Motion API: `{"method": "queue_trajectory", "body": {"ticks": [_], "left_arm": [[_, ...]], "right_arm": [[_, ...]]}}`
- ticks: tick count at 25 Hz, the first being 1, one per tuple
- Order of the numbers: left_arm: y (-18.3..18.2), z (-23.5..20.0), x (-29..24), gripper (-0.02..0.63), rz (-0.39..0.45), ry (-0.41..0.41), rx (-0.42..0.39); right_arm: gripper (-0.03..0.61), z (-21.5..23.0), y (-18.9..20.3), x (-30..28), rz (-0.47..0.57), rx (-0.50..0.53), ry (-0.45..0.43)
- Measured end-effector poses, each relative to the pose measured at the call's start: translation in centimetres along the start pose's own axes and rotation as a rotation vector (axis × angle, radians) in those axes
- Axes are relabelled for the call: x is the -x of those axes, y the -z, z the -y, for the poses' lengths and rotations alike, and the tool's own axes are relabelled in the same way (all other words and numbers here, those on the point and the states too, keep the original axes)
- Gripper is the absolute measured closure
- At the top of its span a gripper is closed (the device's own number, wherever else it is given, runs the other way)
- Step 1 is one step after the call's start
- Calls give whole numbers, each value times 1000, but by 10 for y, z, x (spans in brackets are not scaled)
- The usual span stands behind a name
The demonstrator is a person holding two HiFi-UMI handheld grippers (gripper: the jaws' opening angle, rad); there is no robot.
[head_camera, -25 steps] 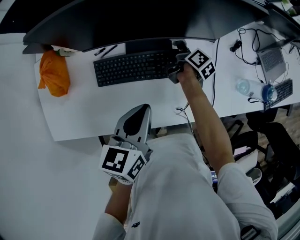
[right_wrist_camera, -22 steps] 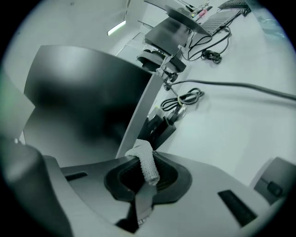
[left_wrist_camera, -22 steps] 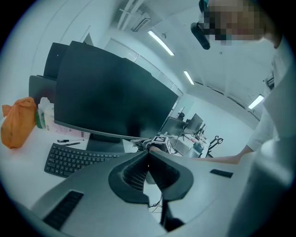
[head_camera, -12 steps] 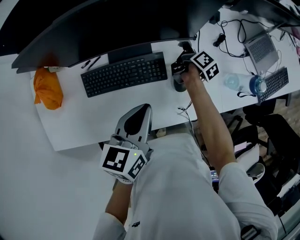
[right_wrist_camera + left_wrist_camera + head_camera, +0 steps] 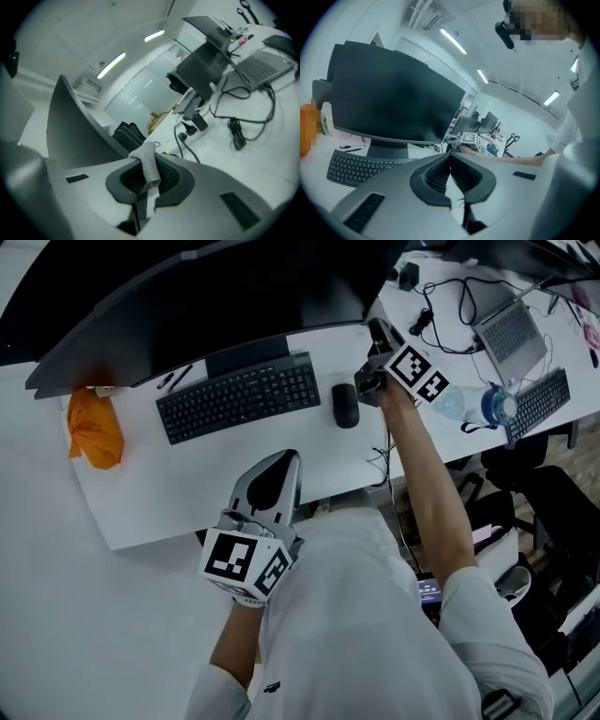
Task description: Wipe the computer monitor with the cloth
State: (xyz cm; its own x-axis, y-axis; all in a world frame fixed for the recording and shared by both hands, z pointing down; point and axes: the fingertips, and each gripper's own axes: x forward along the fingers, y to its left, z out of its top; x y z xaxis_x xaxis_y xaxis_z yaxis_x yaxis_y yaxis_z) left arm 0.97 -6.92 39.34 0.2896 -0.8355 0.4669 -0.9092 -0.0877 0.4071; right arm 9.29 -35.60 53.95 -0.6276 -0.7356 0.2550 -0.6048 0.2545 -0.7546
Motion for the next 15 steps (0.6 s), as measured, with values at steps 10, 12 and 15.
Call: {"method": "queue_trajectory", "body": {"ticks": [10, 12, 15], "left_arm": [[-14, 21, 7, 594, 49, 16, -45], [-19, 22, 10, 595, 65, 12, -53], [-25, 23, 15, 595, 89, 9, -62]], "right_arm": [[554, -86, -71, 21, 46, 246, -236], [554, -107, -87, 28, 67, 284, -273], [554, -138, -110, 39, 96, 336, -322]]}}
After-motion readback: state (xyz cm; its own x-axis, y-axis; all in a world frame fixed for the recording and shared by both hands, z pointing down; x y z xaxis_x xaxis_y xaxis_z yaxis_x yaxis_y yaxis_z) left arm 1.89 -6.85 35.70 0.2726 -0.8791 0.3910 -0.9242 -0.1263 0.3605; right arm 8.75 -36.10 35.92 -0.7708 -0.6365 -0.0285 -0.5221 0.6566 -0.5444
